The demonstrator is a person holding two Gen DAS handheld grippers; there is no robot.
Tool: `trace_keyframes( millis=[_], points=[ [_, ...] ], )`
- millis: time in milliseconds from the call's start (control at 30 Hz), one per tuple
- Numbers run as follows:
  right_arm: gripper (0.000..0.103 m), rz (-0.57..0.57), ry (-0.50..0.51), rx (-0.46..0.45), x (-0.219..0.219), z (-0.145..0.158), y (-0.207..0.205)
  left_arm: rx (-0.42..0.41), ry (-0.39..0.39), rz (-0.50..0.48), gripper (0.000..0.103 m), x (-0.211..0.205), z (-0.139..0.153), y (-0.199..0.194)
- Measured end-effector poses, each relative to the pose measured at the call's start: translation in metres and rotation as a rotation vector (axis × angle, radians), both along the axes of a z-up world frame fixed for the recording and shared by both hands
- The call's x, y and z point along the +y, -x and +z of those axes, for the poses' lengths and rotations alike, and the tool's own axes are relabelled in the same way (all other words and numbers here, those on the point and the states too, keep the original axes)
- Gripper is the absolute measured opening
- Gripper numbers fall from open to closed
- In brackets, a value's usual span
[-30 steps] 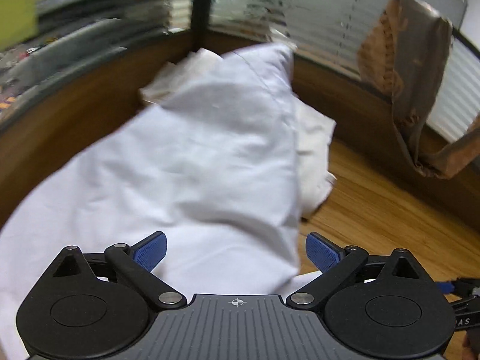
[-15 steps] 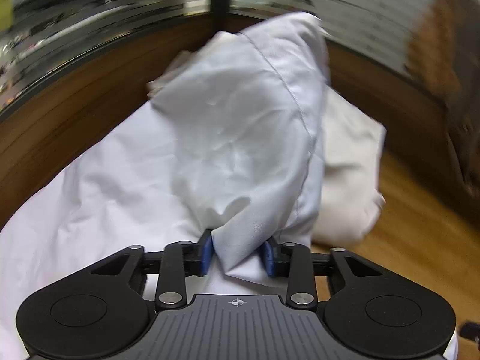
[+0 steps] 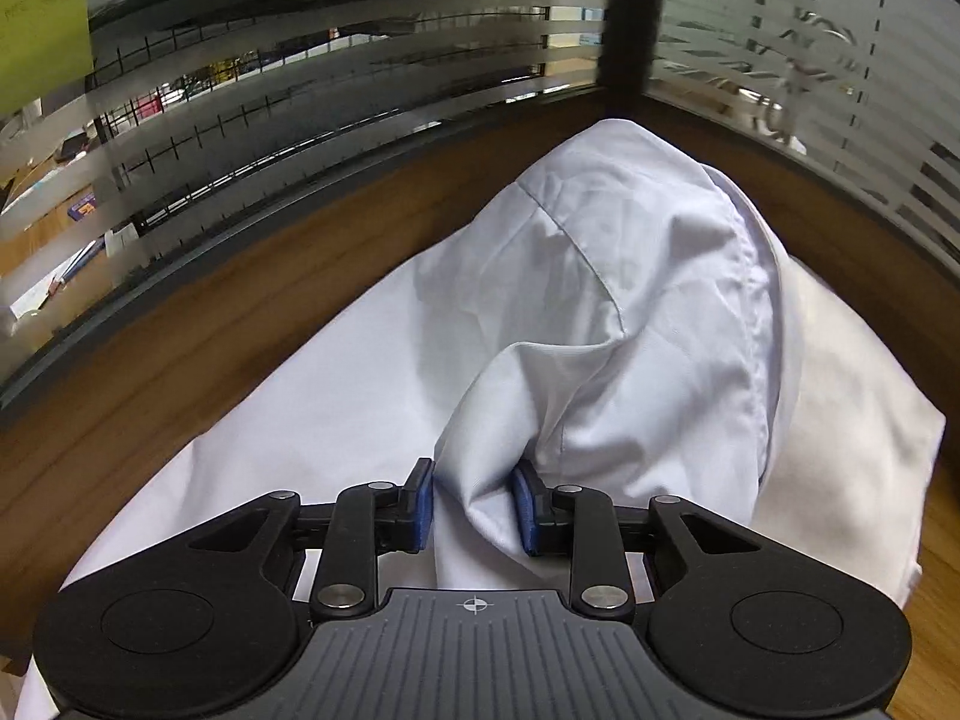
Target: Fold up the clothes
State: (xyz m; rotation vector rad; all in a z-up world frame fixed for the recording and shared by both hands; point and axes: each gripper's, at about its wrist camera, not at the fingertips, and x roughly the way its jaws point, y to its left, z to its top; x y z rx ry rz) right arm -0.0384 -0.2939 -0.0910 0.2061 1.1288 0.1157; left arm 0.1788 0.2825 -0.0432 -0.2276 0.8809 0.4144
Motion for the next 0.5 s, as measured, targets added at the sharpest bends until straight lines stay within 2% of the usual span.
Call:
trace_keyframes(
  millis=[33,67,100,133,200,233,300,367,433,467,500],
  points=[
    [0.037,0.012,-0.017,0.002,0.008,0.0,0.002,-0.002,0.013,0.0,0.031,0.0,0.0,0.0],
    [0.053,0.027,-0.032,0.001,0.016,0.0,0.005,-0.006,0.024,-0.005,0.036,-0.002,0.002,0.001],
    [0.061,0.046,-0.045,-0.002,0.022,0.0,0.008,-0.011,0.034,-0.016,0.042,-0.003,0.005,0.004],
    [0.065,0.068,-0.056,-0.006,0.03,0.001,0.012,-0.016,0.044,-0.028,0.044,-0.004,0.008,0.007],
    [0.08,0.102,-0.072,-0.005,0.043,0.001,0.016,-0.038,0.076,-0.056,0.058,-0.004,0.015,0.016],
    [0.08,0.118,-0.083,-0.003,0.049,0.001,0.018,-0.047,0.091,-0.068,0.061,-0.004,0.019,0.022],
    [0.081,0.139,-0.112,0.01,0.056,-0.002,0.021,-0.056,0.113,-0.1,0.073,-0.005,0.025,0.034],
    [0.08,0.141,-0.149,0.03,0.061,-0.007,0.023,-0.045,0.123,-0.145,0.076,-0.009,0.03,0.047],
    [0.074,0.139,-0.17,0.058,0.065,-0.013,0.026,-0.034,0.133,-0.191,0.08,-0.013,0.035,0.059],
    [0.061,0.136,-0.161,0.071,0.067,-0.015,0.028,-0.025,0.118,-0.22,0.081,-0.017,0.036,0.067],
    [0.038,0.134,-0.153,0.083,0.069,-0.017,0.031,-0.014,0.094,-0.25,0.082,-0.021,0.037,0.076]
  ],
)
